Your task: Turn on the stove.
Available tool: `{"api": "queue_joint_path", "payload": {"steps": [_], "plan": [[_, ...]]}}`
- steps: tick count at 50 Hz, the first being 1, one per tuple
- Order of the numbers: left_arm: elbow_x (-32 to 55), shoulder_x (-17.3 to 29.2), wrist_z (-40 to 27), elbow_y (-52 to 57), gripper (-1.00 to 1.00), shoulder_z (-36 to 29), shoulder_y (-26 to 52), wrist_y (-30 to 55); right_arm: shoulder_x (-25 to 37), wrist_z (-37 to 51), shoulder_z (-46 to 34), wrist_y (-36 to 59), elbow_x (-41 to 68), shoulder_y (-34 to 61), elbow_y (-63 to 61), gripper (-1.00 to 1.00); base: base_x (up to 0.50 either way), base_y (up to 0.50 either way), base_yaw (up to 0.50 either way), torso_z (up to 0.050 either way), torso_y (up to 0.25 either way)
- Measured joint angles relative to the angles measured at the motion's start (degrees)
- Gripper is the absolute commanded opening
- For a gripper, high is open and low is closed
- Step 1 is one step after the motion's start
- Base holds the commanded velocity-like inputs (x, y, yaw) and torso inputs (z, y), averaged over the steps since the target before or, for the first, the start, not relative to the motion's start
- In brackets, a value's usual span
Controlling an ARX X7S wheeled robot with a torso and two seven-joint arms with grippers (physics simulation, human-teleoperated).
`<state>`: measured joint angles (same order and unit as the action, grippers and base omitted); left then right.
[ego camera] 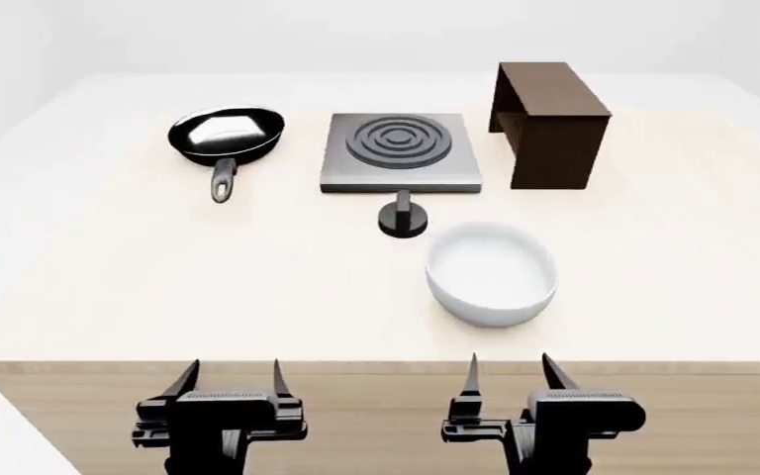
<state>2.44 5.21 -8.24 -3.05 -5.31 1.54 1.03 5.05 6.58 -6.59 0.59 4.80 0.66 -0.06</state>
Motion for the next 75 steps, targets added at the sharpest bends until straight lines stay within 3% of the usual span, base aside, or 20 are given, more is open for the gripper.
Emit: {"api": "queue_joint_path", "payload": {"steps": [36,60,75], "plan": [[2.08,2.07,-2.35,0.36,1.0,-2.41,-0.2,-0.22,2.14,2.13,-2.54,-0.28,2.31,0.13,-0.04,1.0,0.0,0.5,0.0,0.0,0.0],[5.2,5.23,-2.25,4.83,1.0,-1.87,0.09,4.15,2.94,3.89,-3.43,0.25,3.68,0.45,-0.34,1.0,0.01,0.0,0.0,0.0,0.0],[5.97,5.96,-2.55,5.49,1.0,-2.1,0.13,4.75,3.7,3.5,-3.87,-0.51,5.49,-0.01,-0.65,1.0,0.49,0.0,0.0,0.0,0.0]]}}
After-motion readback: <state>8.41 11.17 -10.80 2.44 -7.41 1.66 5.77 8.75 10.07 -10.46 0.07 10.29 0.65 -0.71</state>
